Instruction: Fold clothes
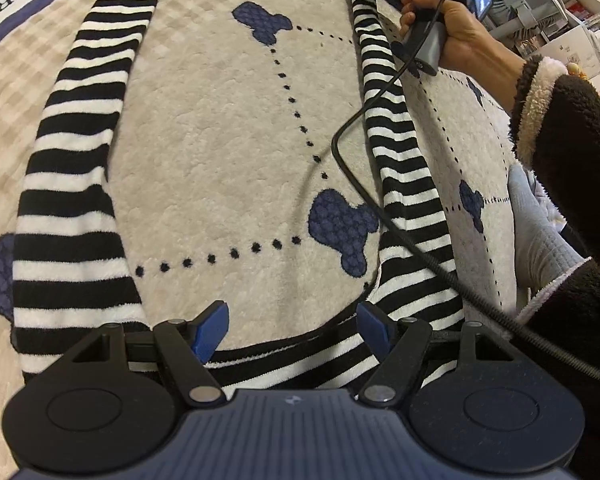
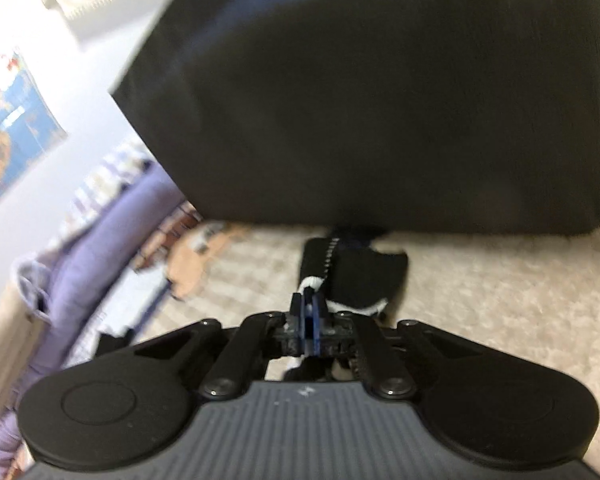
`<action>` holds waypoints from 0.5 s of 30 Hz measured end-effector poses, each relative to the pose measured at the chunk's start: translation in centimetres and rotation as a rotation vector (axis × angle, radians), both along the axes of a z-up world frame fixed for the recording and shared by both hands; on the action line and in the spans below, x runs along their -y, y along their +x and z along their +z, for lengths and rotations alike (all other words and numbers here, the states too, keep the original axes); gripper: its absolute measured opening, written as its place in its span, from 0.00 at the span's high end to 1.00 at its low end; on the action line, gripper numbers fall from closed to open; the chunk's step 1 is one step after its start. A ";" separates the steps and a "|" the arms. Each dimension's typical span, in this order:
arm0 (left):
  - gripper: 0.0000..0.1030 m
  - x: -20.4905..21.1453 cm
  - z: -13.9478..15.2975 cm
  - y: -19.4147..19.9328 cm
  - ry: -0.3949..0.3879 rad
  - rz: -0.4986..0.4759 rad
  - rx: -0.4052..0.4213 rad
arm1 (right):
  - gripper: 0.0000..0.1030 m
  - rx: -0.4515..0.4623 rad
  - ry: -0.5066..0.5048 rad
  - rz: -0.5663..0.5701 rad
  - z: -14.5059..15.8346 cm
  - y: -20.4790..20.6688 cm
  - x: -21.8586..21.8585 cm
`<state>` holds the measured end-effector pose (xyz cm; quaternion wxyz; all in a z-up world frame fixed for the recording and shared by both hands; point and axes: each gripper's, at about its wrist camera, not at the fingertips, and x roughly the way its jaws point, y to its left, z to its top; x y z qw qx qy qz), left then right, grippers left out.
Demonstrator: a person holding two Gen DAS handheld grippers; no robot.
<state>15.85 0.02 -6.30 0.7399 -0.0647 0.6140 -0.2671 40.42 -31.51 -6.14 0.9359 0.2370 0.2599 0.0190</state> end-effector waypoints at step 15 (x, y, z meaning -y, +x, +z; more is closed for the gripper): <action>0.28 0.6 -0.2 0.0 0.023 -0.014 0.012 | 0.79 -0.064 -0.064 -0.075 0.6 -1.5 3.6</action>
